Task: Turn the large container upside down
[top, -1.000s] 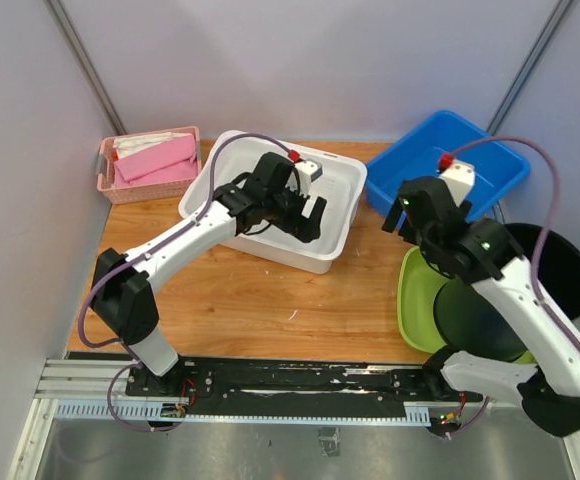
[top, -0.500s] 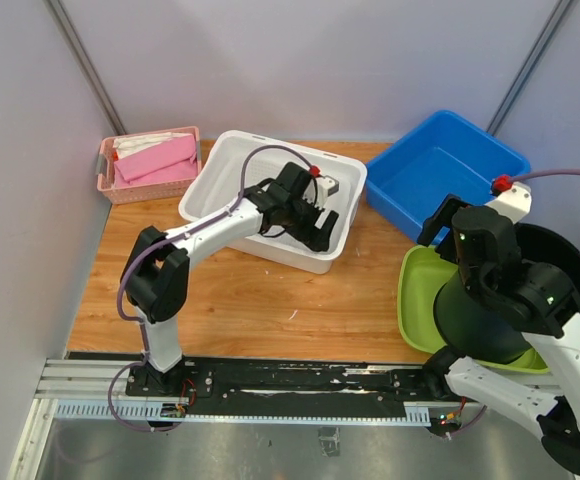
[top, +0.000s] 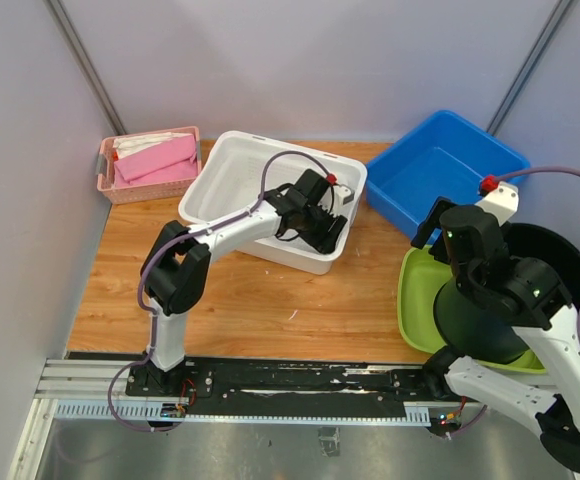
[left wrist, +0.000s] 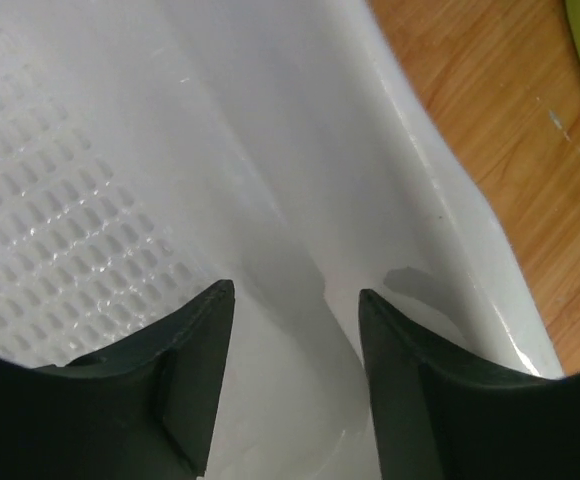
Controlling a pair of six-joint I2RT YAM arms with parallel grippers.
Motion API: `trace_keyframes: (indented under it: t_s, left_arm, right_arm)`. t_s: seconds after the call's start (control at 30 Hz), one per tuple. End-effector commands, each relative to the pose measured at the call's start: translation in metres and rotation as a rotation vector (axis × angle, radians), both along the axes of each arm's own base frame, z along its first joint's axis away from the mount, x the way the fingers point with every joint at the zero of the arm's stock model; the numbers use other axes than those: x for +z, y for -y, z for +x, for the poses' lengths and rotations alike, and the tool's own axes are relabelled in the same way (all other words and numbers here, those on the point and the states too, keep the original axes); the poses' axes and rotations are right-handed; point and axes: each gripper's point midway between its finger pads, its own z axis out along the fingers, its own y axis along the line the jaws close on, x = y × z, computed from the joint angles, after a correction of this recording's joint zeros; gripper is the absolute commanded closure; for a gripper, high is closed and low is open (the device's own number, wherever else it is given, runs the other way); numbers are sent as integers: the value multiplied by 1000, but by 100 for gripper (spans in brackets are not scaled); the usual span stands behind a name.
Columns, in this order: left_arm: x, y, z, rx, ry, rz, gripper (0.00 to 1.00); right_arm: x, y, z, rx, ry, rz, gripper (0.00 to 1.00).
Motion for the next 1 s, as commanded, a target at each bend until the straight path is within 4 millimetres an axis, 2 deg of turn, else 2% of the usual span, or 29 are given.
trace_keyframes:
  t_s: [0.0, 0.2, 0.23, 0.4, 0.57, 0.63, 0.73, 0.87, 0.97]
  left_arm:
    - [20, 8, 9, 6, 81, 7, 52]
    - [73, 18, 8, 15, 163, -12, 98]
    - [85, 17, 8, 22, 175, -18, 99]
    - [153, 3, 11, 109, 275, -80, 100]
    - [226, -12, 9, 180, 382, -189, 100]
    - [248, -20, 7, 208, 414, -210, 100]
    - [279, -37, 3, 267, 463, -247, 100]
    - [324, -64, -7, 373, 522, -328, 100]
    - [356, -85, -15, 456, 561, -401, 100]
  right_arm:
    - [-6, 5, -5, -12, -8, 1, 19]
    - [-12, 2, -5, -2, -25, 2, 20]
    - [-16, -2, -3, 12, -36, -2, 20]
    - [-40, -34, 12, 106, -126, -14, 21]
    - [-68, -79, 32, 212, -235, 15, 23]
    - [-78, -99, 38, 264, -279, 39, 24]
    - [-90, -117, 45, 311, -316, 57, 24]
    - [-93, -133, 49, 367, -312, 88, 24]
    - [-85, -133, 50, 378, -270, 102, 23]
